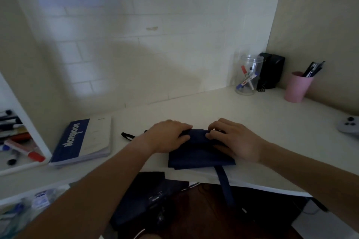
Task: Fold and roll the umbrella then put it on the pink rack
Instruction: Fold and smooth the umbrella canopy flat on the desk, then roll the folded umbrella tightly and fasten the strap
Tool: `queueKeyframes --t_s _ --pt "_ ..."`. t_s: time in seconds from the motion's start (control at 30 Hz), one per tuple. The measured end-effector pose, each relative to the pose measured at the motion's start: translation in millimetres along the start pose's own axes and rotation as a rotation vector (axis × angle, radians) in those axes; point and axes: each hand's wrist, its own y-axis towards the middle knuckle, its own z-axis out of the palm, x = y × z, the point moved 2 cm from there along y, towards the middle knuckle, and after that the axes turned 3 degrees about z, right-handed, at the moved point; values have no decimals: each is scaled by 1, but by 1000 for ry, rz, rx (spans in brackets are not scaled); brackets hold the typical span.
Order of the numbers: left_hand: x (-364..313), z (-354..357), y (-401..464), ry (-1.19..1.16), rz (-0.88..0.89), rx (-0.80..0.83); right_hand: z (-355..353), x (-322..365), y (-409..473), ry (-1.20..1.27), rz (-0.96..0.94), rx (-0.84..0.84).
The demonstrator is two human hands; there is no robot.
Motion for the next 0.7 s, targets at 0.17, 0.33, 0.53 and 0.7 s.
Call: queueKeyframes --t_s 0.17,0.33,0.53,0.7 --pt "0 -6 6 111 70 -54 -18 -7 20 203 216 125" --pt "-9 2 9 164 129 -237 -9 -28 39 338 452 448" --pt "-6 6 11 70 87 -230 -4 -22 28 190 351 284" --pt "-1 14 13 -148 25 -85 3 -15 9 170 279 111"
